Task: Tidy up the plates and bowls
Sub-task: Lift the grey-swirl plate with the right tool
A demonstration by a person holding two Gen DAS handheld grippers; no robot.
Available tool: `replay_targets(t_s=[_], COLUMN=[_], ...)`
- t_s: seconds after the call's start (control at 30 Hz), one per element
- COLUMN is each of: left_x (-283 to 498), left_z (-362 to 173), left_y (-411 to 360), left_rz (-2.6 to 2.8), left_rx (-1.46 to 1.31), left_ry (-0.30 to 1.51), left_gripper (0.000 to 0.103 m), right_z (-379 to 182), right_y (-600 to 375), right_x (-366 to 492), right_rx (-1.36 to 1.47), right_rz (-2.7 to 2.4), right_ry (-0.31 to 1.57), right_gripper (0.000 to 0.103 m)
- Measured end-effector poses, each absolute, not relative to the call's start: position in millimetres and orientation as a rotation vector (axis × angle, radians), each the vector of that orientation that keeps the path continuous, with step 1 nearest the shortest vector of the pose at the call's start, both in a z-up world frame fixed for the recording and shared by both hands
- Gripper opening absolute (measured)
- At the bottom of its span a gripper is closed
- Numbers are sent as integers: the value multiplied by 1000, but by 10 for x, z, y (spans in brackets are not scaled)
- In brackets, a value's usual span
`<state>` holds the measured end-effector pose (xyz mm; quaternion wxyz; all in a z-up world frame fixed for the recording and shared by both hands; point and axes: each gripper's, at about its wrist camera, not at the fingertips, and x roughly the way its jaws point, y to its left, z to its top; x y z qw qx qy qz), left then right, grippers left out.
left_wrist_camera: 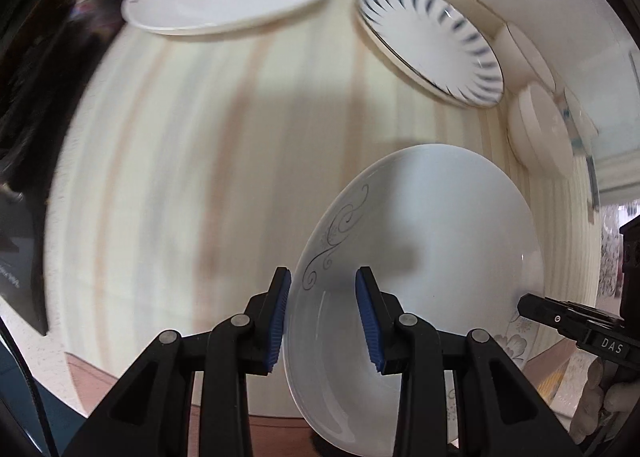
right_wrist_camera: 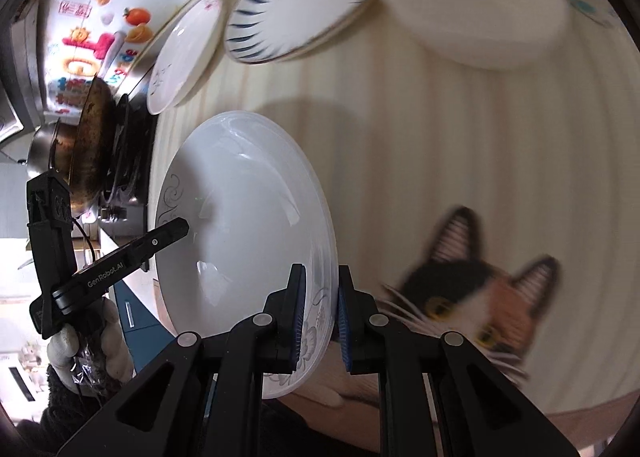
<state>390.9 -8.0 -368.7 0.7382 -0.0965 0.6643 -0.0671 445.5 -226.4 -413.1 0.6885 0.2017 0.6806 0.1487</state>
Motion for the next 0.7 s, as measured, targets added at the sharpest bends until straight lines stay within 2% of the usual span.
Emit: replay_targets(t_s=[0.37, 0.57, 0.7], left_x=[3938, 3841, 3955], left_z=[-3780, -3414, -2975], left_y=[-377, -208, 111], left_rz=[-177, -171, -118], left_rx=[-135, -153, -136], left_ry=[1471, 1402, 1278], left_gripper=[31, 31, 32], right_z=[-4382, -4368, -4037], right_y=[-2754, -2809, -2876], right_x=[4226, 4236, 4253], right_rx=[515, 555, 554], right_rz=[249, 230, 162], right_ry=[1524, 1522, 1453], right_gripper=[17, 17, 18])
